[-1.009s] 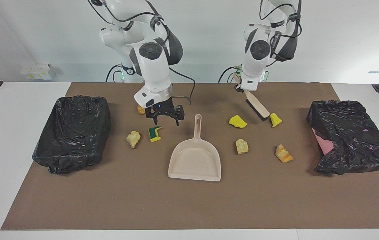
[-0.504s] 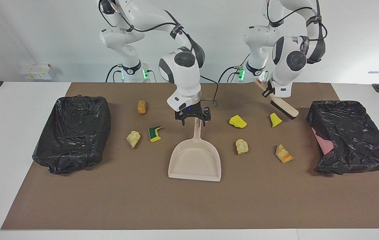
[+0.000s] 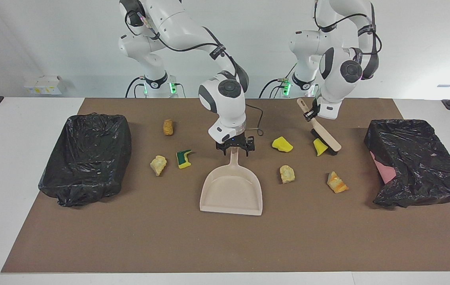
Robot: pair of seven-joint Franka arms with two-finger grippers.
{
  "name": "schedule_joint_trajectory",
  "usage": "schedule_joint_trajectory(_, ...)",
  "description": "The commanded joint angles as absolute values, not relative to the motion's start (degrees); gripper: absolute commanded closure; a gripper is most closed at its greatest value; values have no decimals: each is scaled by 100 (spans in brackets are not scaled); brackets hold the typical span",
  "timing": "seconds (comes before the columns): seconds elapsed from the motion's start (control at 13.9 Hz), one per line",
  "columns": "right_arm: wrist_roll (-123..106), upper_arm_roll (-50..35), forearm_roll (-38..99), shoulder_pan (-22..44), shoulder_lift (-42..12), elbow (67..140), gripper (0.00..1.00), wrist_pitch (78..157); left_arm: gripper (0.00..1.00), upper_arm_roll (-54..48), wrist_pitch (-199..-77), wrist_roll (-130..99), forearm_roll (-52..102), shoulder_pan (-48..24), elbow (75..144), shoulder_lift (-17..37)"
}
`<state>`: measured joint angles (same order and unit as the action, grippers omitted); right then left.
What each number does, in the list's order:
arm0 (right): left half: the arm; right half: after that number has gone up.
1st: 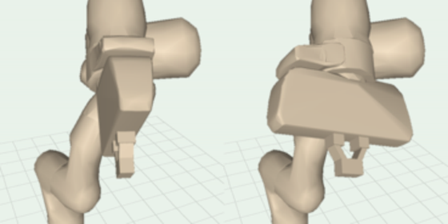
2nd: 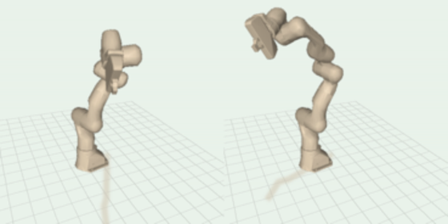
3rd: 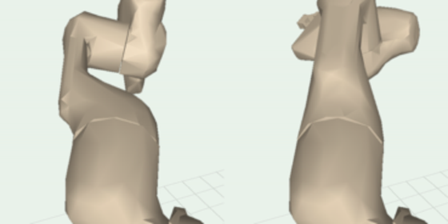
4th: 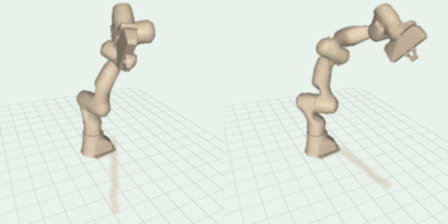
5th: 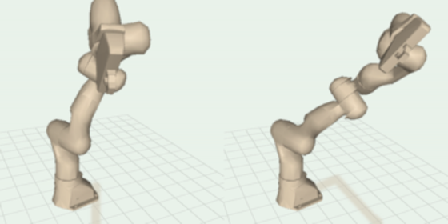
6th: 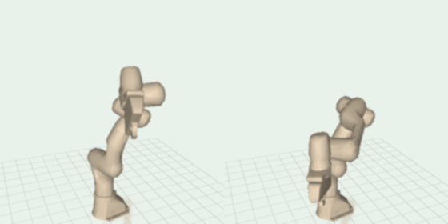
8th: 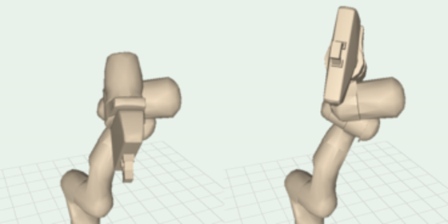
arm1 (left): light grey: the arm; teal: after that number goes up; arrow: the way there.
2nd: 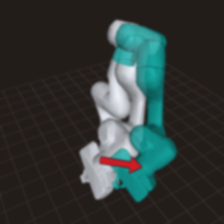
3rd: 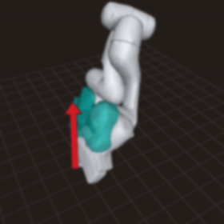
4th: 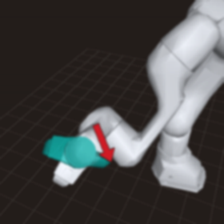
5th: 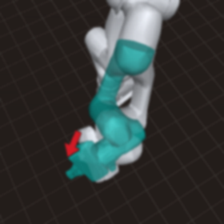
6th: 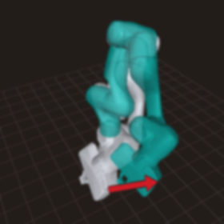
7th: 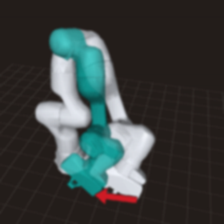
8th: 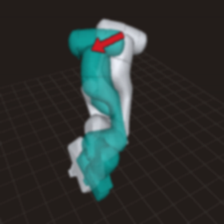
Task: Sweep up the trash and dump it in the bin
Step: 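Grasp the brush with the left gripper while the right gripper grasps the dustpan, then sweep the trash with the brush while the right gripper positions the dustpan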
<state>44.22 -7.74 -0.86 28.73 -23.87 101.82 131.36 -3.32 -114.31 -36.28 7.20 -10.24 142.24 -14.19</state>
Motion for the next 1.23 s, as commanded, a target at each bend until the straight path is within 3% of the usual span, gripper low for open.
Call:
schedule_joint_trajectory(0.0,4315,-800,-376,2760,-2399,10178,31,13359,100,-290,-12039,-3489,1185,-1702,14238,-1135)
schedule_joint_trajectory(0.29,4324,-791,-510,2742,-2391,10178,76,13368,100,-290,-12217,-2771,1397,-2127,14063,-932)
schedule_joint_trajectory(0.43,4298,-791,-597,2751,-2382,10178,100,13333,100,-281,-11920,-2707,1397,-2083,13617,-695)
schedule_joint_trajectory(0.94,4272,-826,-510,2795,-2198,10081,100,12868,100,-264,-11663,-2575,924,-1390,12842,-616)
schedule_joint_trajectory(1.15,3046,-826,-510,2594,-1926,10090,100,12438,100,-264,-11750,-1954,791,-837,12543,-352)
